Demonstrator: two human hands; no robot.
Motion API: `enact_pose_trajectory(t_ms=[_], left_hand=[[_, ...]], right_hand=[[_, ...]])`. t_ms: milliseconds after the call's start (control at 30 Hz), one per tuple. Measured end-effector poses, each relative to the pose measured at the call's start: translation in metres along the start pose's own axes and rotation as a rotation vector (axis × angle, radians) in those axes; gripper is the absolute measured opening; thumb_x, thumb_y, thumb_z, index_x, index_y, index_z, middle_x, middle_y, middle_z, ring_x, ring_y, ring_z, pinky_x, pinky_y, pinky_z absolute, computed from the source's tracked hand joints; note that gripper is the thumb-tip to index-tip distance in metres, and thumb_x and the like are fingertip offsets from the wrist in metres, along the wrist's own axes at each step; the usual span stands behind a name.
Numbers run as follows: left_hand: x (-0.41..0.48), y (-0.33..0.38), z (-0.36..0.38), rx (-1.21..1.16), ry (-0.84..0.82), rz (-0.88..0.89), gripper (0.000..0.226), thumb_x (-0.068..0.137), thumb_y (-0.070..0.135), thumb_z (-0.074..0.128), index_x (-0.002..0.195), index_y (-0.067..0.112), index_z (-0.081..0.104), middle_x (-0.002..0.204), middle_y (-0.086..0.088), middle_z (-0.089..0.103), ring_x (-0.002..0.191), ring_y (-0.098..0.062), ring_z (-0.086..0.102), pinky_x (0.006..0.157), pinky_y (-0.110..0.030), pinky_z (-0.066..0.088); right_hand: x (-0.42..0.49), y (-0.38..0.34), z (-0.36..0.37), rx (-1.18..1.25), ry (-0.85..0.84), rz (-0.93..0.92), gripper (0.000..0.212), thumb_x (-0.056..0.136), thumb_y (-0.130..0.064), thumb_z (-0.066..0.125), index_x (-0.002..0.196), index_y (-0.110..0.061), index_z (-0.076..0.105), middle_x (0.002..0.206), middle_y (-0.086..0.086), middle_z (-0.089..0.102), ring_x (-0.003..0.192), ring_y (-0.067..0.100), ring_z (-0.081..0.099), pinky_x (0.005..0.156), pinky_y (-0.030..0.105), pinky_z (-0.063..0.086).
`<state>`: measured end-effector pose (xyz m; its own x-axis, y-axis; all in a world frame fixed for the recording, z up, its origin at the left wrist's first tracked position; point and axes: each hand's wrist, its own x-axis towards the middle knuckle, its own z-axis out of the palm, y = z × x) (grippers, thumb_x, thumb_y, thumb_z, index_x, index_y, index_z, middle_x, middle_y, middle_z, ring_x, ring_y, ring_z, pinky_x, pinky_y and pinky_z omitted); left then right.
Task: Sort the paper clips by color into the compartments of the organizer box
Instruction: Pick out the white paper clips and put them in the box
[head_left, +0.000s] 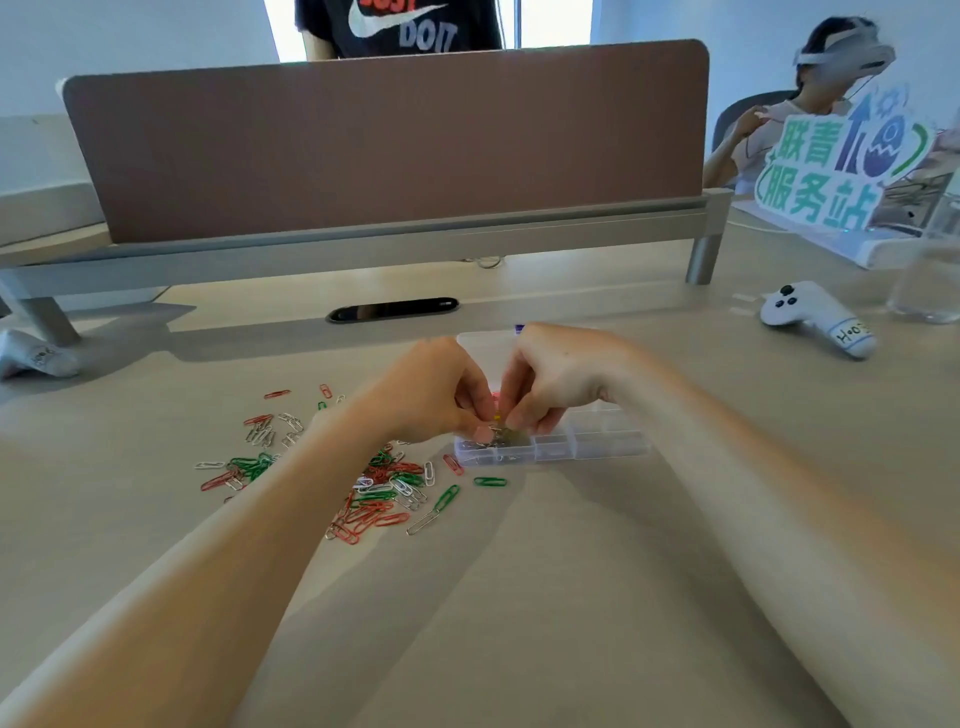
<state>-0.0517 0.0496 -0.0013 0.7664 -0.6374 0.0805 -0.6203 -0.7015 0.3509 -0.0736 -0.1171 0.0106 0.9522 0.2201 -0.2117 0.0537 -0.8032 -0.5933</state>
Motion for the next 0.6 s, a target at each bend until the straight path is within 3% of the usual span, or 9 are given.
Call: enact_pose_trajectory(t_ms=[133,333,600], left_hand=[[-0.002,-0.003,-0.002,-0.089,0.026,0.002,0.017,0.067,0.016,0.085,0.081,0.022,0.078,0.072,0.003,0.074,0.067,-0.007,0.067,0.072,-0.023,0.053],[-0.006,-0.006,-0.004,-0.211,-0.039,0.017,0.024,0.074,-0.001,0.076,0.092,0.016,0.075,0.079,0.003,0.075,0.072,-0.003,0.071,0.076,-0.018,0.056],[-0.013,-0.007,-0.010,-0.188,0.074,0.053,0.011,0.072,0.014,0.082,0.080,0.018,0.076,0.072,0.005,0.073,0.066,-0.004,0.068,0.068,-0.020,0.056]], right_hand=[[0.001,-0.001,0.001,0.031,-0.010,-0.016,0.015,0.076,0.005,0.074,0.088,-0.004,0.075,0.082,0.015,0.074,0.072,0.024,0.072,0.071,0.029,0.061],[0.002,0.001,-0.001,0.069,0.002,-0.005,0.016,0.075,0.006,0.075,0.088,-0.003,0.074,0.080,0.020,0.073,0.072,0.026,0.071,0.073,0.033,0.060],[0.001,0.000,0.000,0.024,0.025,-0.067,0.017,0.075,-0.002,0.077,0.090,-0.009,0.076,0.079,0.013,0.073,0.070,0.020,0.069,0.066,0.028,0.058]])
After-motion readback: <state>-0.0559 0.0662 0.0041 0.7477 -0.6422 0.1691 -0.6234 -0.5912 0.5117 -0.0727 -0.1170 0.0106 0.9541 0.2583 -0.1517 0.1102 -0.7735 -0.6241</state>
